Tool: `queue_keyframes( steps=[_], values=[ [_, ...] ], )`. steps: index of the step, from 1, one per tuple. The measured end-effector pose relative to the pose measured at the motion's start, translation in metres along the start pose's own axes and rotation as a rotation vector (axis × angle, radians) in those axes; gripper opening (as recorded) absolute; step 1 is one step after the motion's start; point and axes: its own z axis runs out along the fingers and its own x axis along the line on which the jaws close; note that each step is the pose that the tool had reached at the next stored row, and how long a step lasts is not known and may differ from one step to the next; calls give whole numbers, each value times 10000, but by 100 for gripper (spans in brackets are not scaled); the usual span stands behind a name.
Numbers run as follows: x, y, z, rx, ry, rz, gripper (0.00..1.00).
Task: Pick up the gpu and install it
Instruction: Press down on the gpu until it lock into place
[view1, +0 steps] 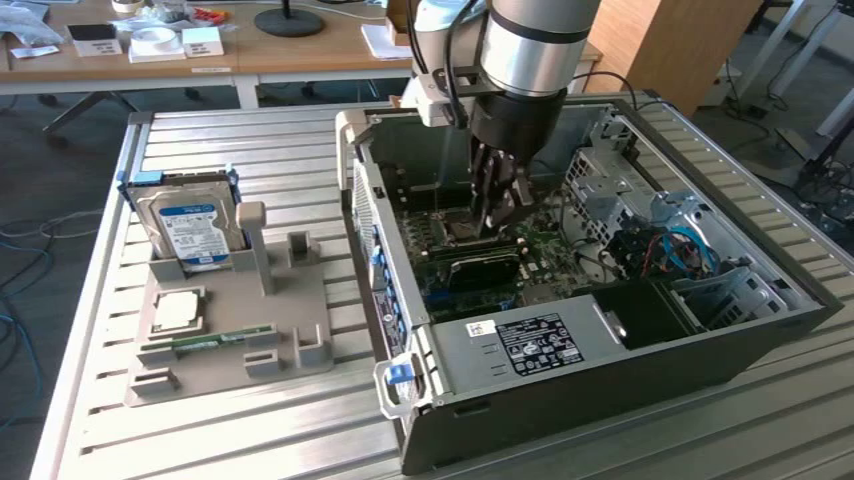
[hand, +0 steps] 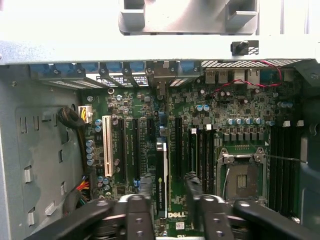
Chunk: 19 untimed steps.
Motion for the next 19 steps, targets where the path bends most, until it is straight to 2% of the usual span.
queue_keyframes(
  steps=[1, 2, 4, 5, 7, 19],
  values=[
    [0, 0, 0, 0, 0, 0, 32],
    [0, 0, 0, 0, 1, 0, 32],
    [0, 0, 0, 0, 1, 0, 20],
    [0, 0, 0, 0, 1, 0, 20],
    [0, 0, 0, 0, 1, 0, 11],
    [-39, 3, 16, 1, -1, 0, 11]
  ],
)
